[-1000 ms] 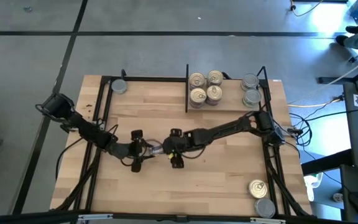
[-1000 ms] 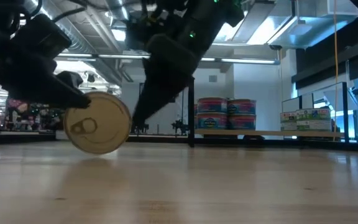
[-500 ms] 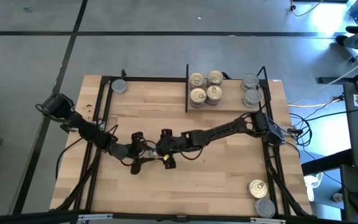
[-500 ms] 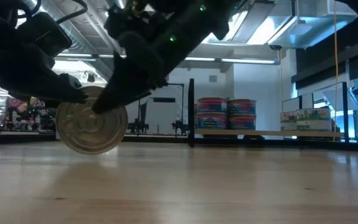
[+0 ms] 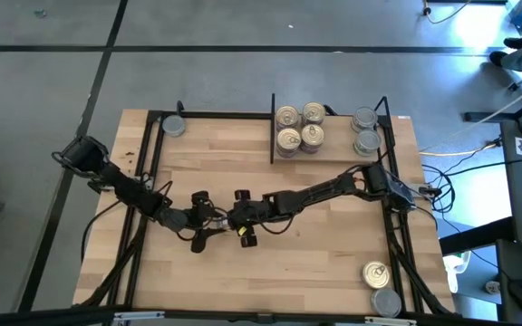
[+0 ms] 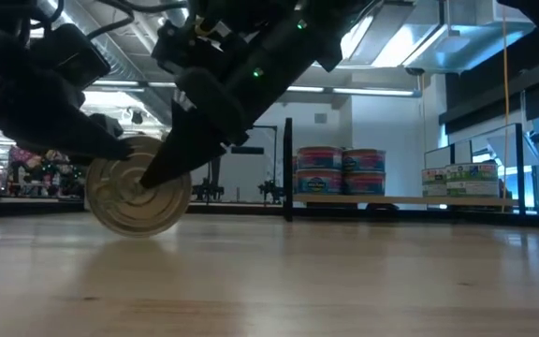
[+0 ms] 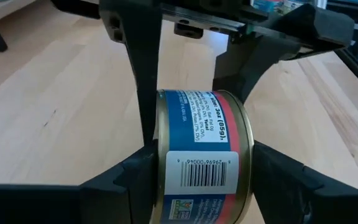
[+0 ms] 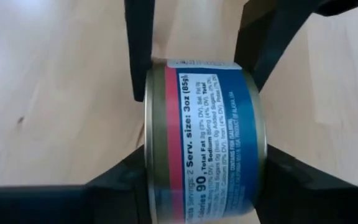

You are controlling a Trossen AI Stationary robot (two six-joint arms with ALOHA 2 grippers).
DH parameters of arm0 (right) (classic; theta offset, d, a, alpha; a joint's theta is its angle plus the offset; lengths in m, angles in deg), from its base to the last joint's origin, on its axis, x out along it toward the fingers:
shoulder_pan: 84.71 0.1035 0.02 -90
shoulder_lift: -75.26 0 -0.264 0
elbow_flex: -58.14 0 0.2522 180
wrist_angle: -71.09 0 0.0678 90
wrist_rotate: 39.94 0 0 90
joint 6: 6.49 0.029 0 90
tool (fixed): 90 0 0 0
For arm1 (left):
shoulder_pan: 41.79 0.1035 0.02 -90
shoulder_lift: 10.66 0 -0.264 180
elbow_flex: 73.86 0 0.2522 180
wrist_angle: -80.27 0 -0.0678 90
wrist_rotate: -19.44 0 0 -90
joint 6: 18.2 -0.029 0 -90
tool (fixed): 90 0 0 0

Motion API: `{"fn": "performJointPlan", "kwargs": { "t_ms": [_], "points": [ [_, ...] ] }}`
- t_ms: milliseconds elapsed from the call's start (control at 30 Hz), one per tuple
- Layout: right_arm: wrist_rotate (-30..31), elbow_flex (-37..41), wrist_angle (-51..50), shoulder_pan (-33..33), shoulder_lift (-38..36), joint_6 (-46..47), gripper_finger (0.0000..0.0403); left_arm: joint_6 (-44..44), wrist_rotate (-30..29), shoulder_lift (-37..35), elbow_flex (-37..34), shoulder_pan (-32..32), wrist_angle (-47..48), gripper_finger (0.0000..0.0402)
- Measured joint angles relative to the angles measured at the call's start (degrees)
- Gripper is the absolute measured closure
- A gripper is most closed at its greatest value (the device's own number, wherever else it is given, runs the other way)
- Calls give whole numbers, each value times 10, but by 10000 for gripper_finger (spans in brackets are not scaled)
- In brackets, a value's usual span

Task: Stack canned seafood by type on shelf
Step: Put the blue tuna can on the shelf

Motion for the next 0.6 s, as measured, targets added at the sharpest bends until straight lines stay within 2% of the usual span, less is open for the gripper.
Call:
{"fn": "performJointPlan", "kwargs": {
  "t_ms": [267,400,600],
  "points": [
    [-1,0,-35,-11,-11,19,211,-1,-1,-1,2,34,10,132],
    [13,1,-113,-11,-35,33,211,-6,-2,-14,2,38,27,119],
    [72,3,-244,-10,-95,64,211,-38,-15,-56,1,48,68,117]
  ]
}}
